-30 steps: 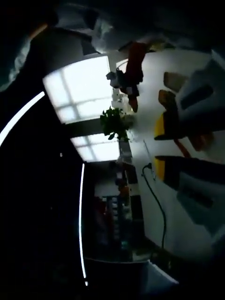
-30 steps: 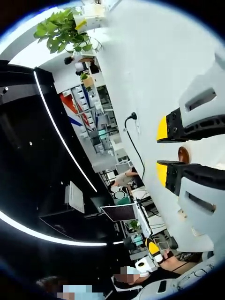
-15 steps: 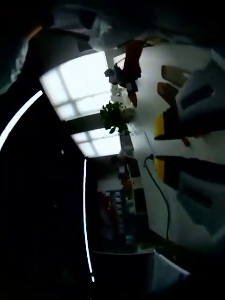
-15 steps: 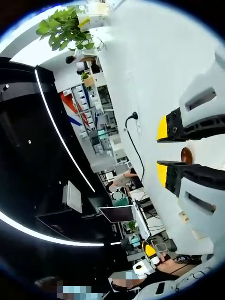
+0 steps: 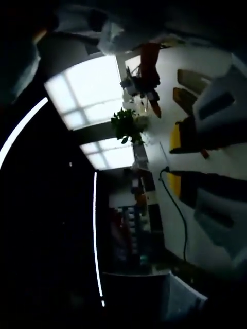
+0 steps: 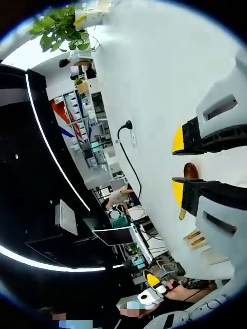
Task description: Arrange the utensils inside the cutlery case until each visible utensil rests in its matching compartment.
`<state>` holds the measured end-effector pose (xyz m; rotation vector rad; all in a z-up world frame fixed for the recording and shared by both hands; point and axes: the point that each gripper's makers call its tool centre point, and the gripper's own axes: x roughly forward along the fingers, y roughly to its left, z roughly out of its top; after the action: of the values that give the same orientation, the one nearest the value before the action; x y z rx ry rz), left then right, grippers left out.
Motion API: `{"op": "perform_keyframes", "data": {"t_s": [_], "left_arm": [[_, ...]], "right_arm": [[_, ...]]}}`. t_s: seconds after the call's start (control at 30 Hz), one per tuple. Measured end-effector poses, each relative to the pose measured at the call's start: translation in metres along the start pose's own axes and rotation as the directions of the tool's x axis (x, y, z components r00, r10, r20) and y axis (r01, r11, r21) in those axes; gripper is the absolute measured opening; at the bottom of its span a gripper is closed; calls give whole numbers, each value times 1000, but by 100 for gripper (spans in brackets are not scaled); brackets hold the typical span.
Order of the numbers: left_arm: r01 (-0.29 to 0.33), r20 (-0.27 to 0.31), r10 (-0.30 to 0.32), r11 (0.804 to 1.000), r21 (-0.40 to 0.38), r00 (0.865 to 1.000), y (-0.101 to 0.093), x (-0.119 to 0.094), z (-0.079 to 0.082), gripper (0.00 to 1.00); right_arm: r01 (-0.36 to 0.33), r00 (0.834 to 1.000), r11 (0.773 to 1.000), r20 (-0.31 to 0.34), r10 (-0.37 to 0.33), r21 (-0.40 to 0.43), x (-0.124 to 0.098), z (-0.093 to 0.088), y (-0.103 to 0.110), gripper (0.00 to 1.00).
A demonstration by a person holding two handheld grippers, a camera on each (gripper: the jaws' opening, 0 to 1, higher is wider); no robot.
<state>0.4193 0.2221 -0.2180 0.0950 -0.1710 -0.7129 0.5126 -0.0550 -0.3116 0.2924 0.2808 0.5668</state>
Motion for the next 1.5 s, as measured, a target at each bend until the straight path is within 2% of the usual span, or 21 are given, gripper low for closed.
{"op": "perform_keyframes", "data": {"t_s": [0.2,0.3,0.37,0.5,0.57,0.73,0.87,1.0,1.2,1.5], "left_arm": [[-12,-20,12,1000,2,1000,1,0,-7,14],[-11,-31,11,1000,6,999,1,-1,-12,14],[2,-38,-1,1000,8,999,1,0,-15,14],[4,-42,-3,1000,25,999,2,-2,-15,14],[4,-41,-3,1000,26,999,3,-4,-15,14],[5,-48,-4,1000,29,999,4,-5,-19,14],[1,-47,1,1000,23,999,6,-6,-21,14],[-9,-77,12,999,39,997,9,-9,-27,14],[-16,-86,20,999,51,996,15,-8,-29,14],[-8,-81,12,998,55,997,15,-4,-29,14]], "right_arm": [[-10,997,998,-70,15,64,13,-16,-2,16],[12,994,1000,-108,-9,25,19,-23,-7,14],[18,992,999,-125,-15,28,23,-27,-9,14],[18,984,995,-177,0,99,28,-42,-5,16],[15,986,989,-166,9,146,29,-43,-4,18],[15,988,986,-154,11,166,32,-41,-2,18],[16,982,994,-189,5,110,38,-48,0,18],[15,980,993,-198,8,114,41,-51,0,17],[12,981,990,-193,16,141,42,-53,0,15],[17,975,997,-224,0,76,45,-56,2,11]]}}
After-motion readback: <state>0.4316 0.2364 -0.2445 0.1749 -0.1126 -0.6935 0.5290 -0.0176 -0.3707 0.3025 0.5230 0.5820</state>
